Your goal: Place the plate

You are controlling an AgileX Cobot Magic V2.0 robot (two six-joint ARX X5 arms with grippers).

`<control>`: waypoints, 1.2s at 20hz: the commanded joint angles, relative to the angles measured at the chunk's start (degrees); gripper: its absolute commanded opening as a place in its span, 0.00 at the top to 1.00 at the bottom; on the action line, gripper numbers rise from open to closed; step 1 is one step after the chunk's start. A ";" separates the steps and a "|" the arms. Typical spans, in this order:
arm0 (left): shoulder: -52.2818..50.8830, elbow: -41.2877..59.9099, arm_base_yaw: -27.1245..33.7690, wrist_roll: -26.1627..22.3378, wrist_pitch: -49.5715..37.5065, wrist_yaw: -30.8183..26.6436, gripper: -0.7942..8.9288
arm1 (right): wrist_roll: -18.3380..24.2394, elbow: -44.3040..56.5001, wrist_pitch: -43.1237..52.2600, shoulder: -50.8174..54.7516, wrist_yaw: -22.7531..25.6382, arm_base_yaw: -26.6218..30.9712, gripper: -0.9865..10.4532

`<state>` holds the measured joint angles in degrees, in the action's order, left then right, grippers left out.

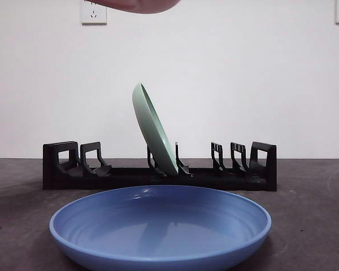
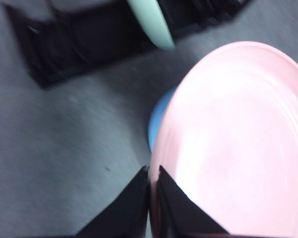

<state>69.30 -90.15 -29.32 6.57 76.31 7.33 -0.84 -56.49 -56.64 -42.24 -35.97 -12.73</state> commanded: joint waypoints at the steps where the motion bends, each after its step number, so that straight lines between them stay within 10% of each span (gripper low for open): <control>1: -0.26 3.63 -0.76 -0.74 -3.06 2.62 0.91 | -0.22 -0.79 0.72 -0.39 0.00 -0.26 0.58; 24: 2.78 40.70 -0.94 7.19 -48.19 8.90 0.91 | -0.24 -0.79 0.96 -0.39 1.62 -0.26 0.58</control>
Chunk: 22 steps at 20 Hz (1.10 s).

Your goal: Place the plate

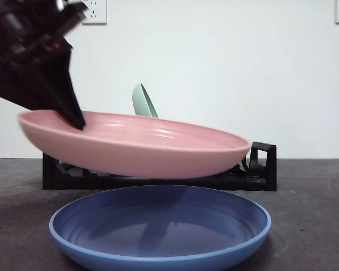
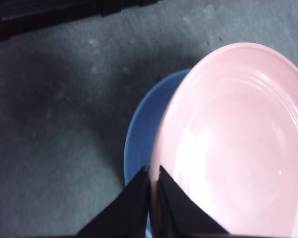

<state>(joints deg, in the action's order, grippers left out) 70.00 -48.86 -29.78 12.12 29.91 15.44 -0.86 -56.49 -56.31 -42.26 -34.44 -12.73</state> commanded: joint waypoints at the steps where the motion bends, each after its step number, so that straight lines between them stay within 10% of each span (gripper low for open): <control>1: 3.13 -0.59 -0.59 1.70 -2.56 0.77 0.91 | -0.22 -0.79 0.66 -0.37 0.11 -0.26 0.58; 22: 12.76 -0.59 -3.34 2.34 -8.04 0.77 0.89 | -0.42 -0.79 0.74 -0.35 0.35 -0.26 0.58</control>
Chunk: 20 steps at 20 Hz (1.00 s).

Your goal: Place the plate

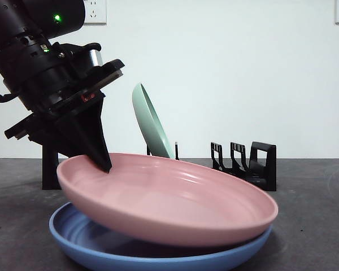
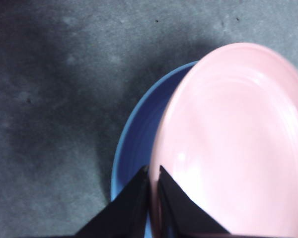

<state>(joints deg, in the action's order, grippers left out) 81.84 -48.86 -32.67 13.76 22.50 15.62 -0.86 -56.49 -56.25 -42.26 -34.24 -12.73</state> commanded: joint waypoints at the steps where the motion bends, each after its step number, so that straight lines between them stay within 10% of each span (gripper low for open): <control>1: 0.92 -0.59 -0.46 0.70 -0.61 0.57 0.89 | -0.42 -0.79 0.68 -0.37 0.15 -0.26 0.58; 6: 0.92 -0.59 -0.44 1.95 -0.66 0.55 0.85 | -0.42 -0.79 0.66 -0.35 0.15 -0.26 0.58; 11: 0.68 -1.42 -0.39 2.38 0.66 0.57 0.46 | -0.42 -0.79 0.68 -0.35 0.15 -0.26 0.58; 20: -11.37 -5.14 -0.35 1.90 10.60 0.57 0.36 | -0.39 -0.79 0.72 -0.37 0.15 -0.26 0.58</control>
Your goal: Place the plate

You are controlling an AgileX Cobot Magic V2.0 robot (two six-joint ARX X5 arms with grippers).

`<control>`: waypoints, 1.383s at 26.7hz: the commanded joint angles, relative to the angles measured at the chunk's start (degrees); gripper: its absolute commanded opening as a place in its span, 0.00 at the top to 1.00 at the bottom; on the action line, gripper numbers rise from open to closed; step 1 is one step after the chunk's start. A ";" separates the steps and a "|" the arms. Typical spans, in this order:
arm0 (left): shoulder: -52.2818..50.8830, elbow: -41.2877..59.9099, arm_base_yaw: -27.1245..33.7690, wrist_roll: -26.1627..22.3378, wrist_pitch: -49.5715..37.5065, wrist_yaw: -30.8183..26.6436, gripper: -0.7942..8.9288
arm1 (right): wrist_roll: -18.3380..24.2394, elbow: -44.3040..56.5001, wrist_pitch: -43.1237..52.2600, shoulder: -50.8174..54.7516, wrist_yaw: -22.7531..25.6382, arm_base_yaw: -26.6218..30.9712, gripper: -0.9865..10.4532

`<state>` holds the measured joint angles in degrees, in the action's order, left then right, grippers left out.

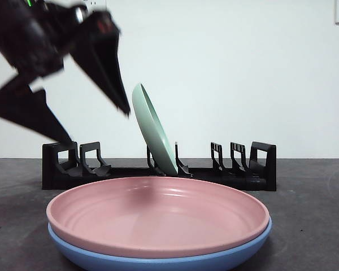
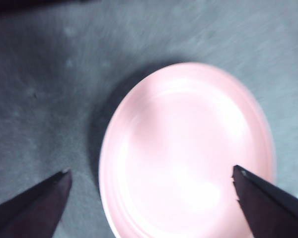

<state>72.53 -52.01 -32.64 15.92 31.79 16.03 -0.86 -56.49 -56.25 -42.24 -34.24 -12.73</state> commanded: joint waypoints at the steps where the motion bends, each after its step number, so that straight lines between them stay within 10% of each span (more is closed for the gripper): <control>1: -4.39 -2.67 -0.37 -0.26 2.93 0.15 0.36 | -0.39 -0.79 0.74 -0.39 0.15 -0.26 0.58; 22: -37.46 -13.18 -0.37 -10.71 28.65 0.13 0.37 | -14.21 -3.48 17.07 -10.78 -8.02 -6.01 0.58; 37: -44.96 -13.18 -0.37 -7.28 35.28 0.13 0.37 | -14.62 -37.66 8.31 -50.21 3.32 -20.04 0.58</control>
<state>27.53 -64.03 -32.67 8.16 67.26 16.05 -15.51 -90.13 -47.33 -89.12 -31.94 -32.10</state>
